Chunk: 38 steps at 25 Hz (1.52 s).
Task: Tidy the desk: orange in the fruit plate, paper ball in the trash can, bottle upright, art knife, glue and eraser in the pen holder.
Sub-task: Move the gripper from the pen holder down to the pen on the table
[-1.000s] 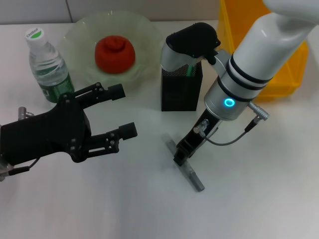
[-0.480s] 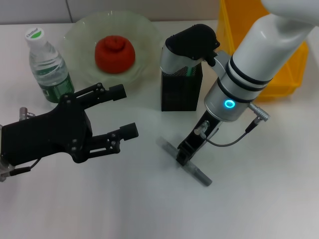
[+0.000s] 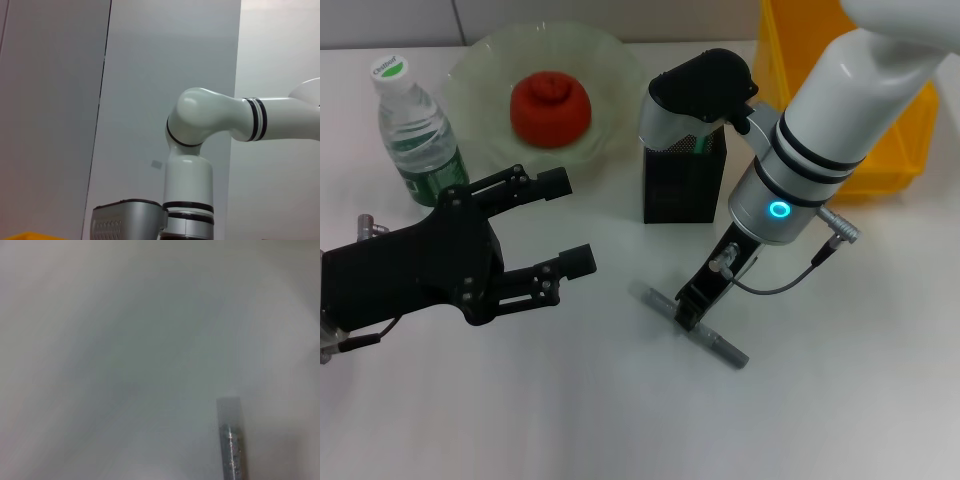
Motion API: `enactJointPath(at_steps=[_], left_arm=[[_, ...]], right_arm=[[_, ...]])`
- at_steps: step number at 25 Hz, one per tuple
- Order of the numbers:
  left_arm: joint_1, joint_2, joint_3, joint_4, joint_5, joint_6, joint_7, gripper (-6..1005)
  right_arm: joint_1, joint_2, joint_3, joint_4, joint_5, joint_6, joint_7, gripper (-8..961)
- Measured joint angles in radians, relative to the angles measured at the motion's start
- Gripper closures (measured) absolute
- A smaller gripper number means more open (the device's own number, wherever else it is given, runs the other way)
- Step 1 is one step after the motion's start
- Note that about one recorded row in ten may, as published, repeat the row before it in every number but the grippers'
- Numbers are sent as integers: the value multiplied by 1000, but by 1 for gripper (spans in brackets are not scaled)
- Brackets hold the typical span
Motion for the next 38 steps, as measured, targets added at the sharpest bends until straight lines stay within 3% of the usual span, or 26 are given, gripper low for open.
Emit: enactJointPath(at_steps=[17, 27, 32, 38], left_arm=[[-1, 0, -2, 0, 0, -5, 0, 199], [-6, 0, -1, 0, 0, -8, 0, 199], [-9, 0, 0, 0, 0, -9, 0, 199], [-9, 0, 0, 0, 0, -9, 0, 199]], right_arm=[[-38, -8, 40, -84, -7, -49, -8, 845], [-23, -8, 42, -72, -9, -52, -8, 814], [-22, -3, 35, -72, -9, -48, -8, 631], [-23, -1, 28, -52, -9, -38, -8, 589]])
